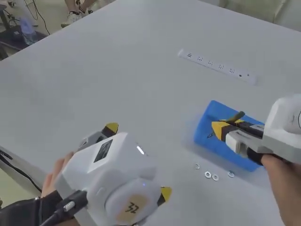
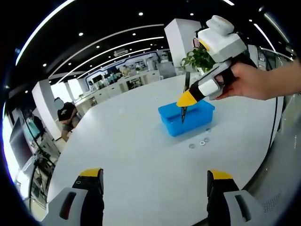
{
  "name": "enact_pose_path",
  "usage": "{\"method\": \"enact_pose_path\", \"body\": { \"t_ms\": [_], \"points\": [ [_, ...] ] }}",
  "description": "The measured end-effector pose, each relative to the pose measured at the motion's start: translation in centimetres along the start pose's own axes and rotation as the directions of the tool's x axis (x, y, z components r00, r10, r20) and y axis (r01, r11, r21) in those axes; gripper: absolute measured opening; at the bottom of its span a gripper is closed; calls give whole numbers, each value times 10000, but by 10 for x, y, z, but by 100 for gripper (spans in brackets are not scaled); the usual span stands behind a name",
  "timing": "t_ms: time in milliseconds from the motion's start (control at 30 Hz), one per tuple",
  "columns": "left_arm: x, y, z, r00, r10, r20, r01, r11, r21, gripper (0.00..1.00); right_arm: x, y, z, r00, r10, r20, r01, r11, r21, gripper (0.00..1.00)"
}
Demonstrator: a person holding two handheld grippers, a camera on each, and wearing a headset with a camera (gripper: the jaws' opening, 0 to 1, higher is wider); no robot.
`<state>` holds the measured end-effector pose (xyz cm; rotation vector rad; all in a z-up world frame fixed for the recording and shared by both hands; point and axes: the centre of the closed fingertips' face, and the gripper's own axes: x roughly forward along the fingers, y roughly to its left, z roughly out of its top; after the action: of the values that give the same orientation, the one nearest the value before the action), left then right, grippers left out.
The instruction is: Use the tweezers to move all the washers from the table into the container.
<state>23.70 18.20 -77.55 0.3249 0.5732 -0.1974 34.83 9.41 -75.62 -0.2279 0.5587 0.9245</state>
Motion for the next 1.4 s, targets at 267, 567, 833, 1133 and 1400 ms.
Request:
{"method": "enact_pose_path", "body": {
  "t_ms": [267, 567, 833, 1133, 1400],
  "points": [
    [0, 0, 1, 10000, 24, 51, -24, 10000, -1, 93, 8, 6, -39, 9968, 164, -781, -163, 9999, 15, 4],
    [-1, -2, 4, 9997, -81, 219, 82, 10000, -47, 93, 24, 9, -52, 9925, 164, -1210, -195, 9995, -250, 4],
    [-1, -3, 7, 9991, -127, 397, 134, 9997, -193, 95, 25, 9, -59, 9912, 127, -1318, -184, 9989, -421, 4],
    [-3, -5, 11, 9979, -215, 607, 228, 9995, -218, 96, 25, 8, -58, 9928, -19, -1199, -45, 9986, -536, 4],
    [-3, -3, 13, 9973, -182, 709, 212, 9989, -420, 97, 20, 10, -54, 9915, 42, -1298, -90, 9993, -369, 3]
  ]
}}
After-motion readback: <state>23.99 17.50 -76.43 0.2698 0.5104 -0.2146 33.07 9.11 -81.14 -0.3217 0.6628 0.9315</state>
